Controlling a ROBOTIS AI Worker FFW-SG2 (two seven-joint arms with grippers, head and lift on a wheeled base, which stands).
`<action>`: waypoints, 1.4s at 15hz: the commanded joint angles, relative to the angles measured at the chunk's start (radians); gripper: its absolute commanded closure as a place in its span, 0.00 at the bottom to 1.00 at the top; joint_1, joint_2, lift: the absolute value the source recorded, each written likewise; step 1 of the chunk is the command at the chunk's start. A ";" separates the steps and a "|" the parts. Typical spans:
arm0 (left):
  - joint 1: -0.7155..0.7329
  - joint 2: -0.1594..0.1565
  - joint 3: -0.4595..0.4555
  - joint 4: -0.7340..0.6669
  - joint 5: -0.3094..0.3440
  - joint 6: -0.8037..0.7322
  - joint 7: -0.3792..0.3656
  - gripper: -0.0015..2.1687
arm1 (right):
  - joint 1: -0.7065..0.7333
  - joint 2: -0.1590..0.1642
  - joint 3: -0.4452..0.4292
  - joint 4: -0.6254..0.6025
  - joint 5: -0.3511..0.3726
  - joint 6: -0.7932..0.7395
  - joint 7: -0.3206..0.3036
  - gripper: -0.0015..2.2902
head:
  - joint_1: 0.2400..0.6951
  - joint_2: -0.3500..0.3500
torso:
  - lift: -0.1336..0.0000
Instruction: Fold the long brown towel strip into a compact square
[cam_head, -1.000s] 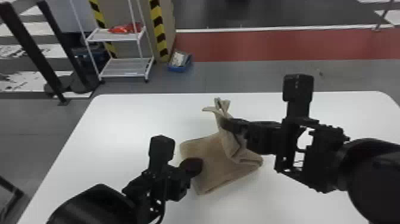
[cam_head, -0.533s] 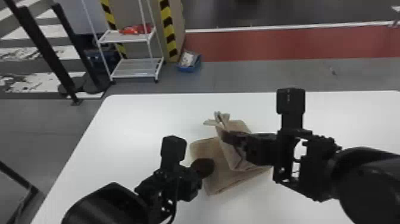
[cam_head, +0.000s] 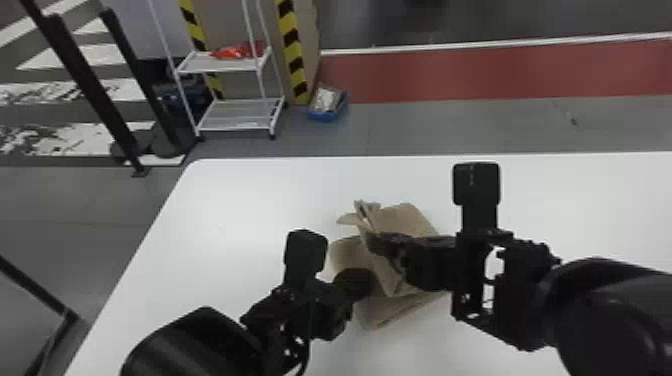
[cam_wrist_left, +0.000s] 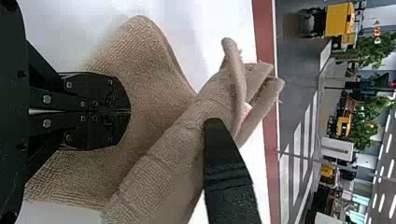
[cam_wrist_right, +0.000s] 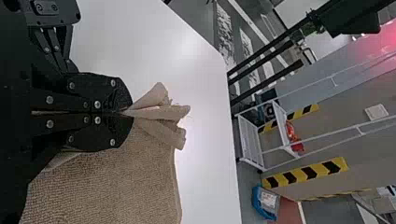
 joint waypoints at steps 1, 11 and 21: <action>0.006 0.002 -0.002 -0.006 -0.001 0.001 0.000 0.83 | 0.004 0.000 0.012 0.014 0.012 -0.003 0.000 0.56 | 1.00 0.74 | 0.07; 0.063 0.012 0.032 -0.087 -0.002 0.001 -0.002 0.83 | 0.022 -0.002 0.021 0.037 0.010 -0.055 0.015 0.31 | 1.00 0.76 | 0.07; 0.230 0.026 0.294 -0.283 -0.054 -0.029 -0.066 0.83 | 0.265 -0.038 -0.139 -0.231 0.035 -0.120 0.054 0.31 | 1.00 0.84 | 0.07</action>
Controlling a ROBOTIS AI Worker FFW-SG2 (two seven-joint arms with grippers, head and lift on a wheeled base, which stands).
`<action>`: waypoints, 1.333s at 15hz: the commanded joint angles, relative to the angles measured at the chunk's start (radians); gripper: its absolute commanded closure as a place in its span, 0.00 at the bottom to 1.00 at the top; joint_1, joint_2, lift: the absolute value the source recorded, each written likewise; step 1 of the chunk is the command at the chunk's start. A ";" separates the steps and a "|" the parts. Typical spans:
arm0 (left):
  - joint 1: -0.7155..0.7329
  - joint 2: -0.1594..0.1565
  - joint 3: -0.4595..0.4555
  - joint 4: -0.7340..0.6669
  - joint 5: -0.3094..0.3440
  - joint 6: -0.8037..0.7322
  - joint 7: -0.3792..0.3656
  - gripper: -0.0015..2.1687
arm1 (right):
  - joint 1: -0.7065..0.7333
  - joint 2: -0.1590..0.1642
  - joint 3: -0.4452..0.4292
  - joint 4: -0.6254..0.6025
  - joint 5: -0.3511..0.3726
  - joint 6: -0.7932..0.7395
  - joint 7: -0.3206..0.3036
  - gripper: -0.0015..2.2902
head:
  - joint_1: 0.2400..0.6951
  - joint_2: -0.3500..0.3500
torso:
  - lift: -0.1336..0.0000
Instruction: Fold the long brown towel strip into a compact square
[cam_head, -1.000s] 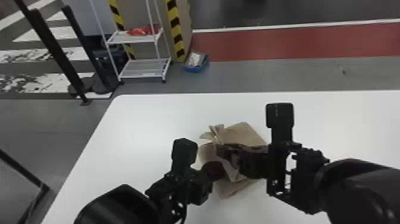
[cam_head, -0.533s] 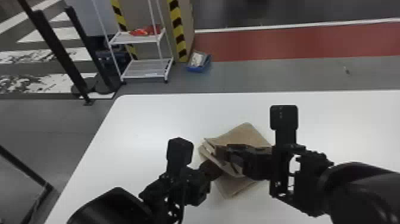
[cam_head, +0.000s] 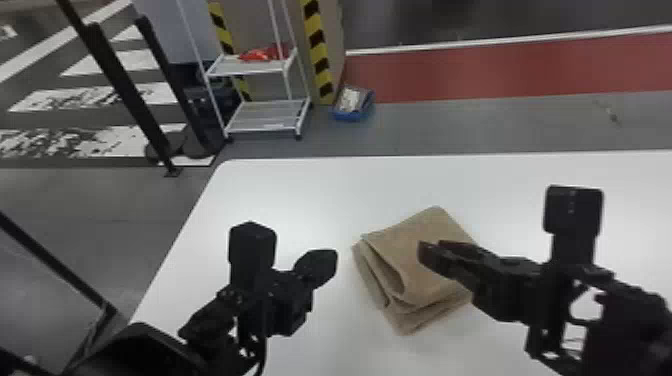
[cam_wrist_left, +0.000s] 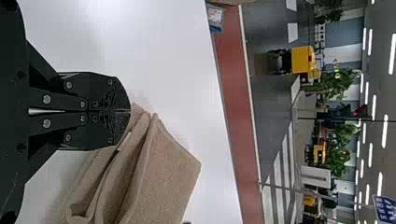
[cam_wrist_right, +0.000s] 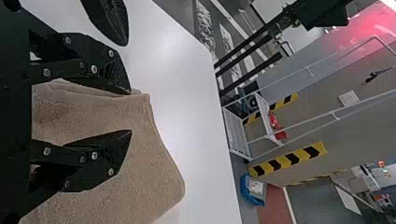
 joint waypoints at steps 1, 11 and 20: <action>-0.015 -0.003 0.042 0.041 0.032 -0.056 -0.047 0.83 | 0.130 -0.030 -0.074 -0.103 0.044 -0.068 0.018 0.32 | 1.00 0.84 | 0.07; -0.066 -0.011 -0.004 0.141 0.055 -0.163 -0.084 0.83 | 0.281 -0.031 -0.252 0.005 0.127 -0.188 0.181 0.77 | 1.00 0.57 | 0.07; -0.058 -0.005 0.033 0.147 0.080 -0.191 -0.097 0.83 | 0.090 -0.024 -0.166 0.173 0.124 -0.179 0.130 0.77 | 1.00 0.59 | 0.07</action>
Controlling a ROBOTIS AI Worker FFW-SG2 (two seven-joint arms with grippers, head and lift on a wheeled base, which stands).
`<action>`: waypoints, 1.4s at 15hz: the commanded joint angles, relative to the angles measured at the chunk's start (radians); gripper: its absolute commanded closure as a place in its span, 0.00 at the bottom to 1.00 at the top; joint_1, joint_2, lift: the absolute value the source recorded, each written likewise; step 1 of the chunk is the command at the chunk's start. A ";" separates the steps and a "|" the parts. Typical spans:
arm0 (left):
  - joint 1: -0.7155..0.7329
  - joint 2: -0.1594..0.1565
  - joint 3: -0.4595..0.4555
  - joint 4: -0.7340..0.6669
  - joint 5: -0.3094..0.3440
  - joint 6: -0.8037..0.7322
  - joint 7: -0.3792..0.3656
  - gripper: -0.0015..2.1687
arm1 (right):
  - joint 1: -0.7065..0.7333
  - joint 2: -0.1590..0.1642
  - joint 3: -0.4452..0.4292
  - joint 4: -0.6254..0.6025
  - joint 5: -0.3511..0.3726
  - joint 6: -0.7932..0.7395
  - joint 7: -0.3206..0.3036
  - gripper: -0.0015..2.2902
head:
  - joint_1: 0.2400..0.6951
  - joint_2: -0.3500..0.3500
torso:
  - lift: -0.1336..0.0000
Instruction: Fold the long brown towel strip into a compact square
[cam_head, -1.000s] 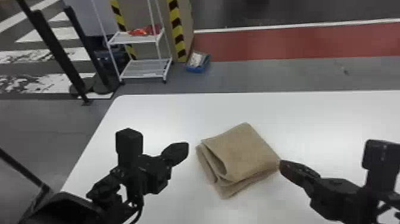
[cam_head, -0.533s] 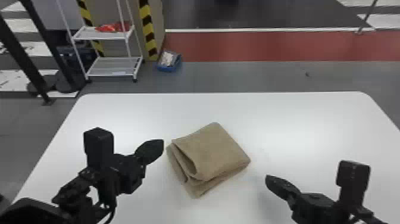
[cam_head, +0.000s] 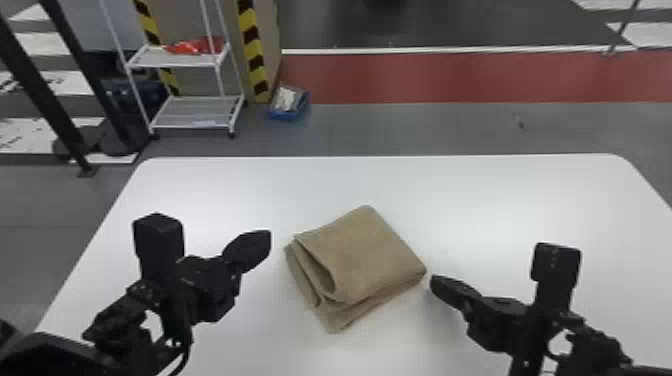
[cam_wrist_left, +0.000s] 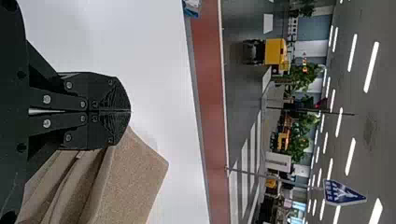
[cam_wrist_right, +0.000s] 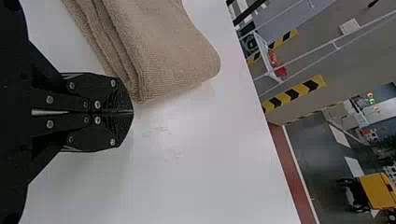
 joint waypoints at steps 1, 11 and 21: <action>0.001 0.001 0.010 -0.001 0.007 0.000 -0.002 0.83 | -0.051 0.002 0.029 0.020 -0.001 0.028 -0.020 0.77 | 1.00 0.61 | 0.07; -0.008 -0.001 0.011 0.013 0.016 -0.003 -0.010 0.83 | -0.370 0.011 0.115 0.308 0.006 0.047 -0.060 0.77 | 1.00 0.66 | 0.07; -0.080 -0.007 -0.019 0.142 0.009 -0.034 -0.001 0.83 | 0.078 -0.014 -0.218 -0.023 -0.053 -0.260 0.178 0.77 | 1.00 0.57 | 0.07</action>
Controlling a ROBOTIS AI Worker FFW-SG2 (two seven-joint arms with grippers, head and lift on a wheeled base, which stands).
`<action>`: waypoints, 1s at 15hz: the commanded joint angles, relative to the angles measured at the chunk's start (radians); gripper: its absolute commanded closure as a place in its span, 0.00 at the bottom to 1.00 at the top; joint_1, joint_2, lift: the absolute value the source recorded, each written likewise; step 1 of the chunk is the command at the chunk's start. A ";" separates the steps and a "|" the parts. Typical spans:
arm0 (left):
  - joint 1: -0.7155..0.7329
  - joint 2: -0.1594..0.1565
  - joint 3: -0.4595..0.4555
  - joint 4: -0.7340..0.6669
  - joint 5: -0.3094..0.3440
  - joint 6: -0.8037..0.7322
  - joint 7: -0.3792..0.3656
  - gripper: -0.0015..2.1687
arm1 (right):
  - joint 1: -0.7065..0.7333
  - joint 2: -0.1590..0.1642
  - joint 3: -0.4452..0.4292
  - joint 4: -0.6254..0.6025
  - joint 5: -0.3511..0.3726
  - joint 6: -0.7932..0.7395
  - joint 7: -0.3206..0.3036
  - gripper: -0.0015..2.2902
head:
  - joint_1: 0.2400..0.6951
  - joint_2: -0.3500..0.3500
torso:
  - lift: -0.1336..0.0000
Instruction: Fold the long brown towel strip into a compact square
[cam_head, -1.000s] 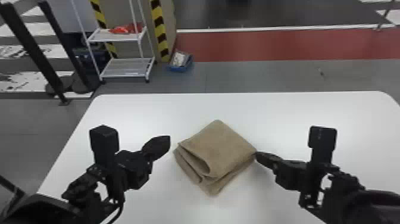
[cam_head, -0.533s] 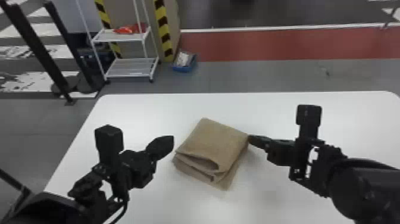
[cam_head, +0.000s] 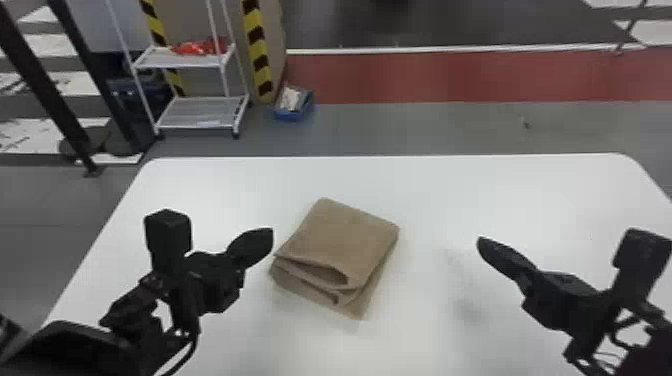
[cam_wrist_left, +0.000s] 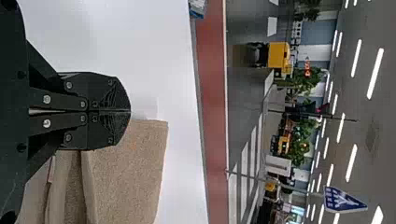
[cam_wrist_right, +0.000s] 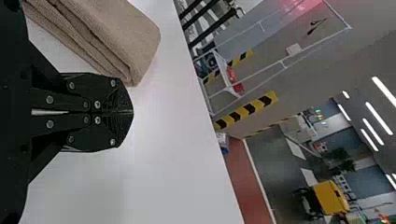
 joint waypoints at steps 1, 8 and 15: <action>-0.020 0.000 -0.013 0.040 -0.009 -0.004 0.003 0.83 | 0.119 0.004 -0.094 -0.056 -0.004 -0.127 0.019 0.77 | 1.00 0.54 | 0.07; -0.030 0.025 -0.002 0.103 -0.041 -0.001 -0.008 0.83 | 0.231 0.068 -0.261 -0.059 -0.079 -0.222 0.183 0.77 | 1.00 0.37 | 0.07; 0.016 0.027 0.015 0.083 -0.028 0.002 -0.037 0.83 | 0.244 0.068 -0.234 -0.093 -0.087 -0.215 0.193 0.77 | 1.00 0.38 | 0.07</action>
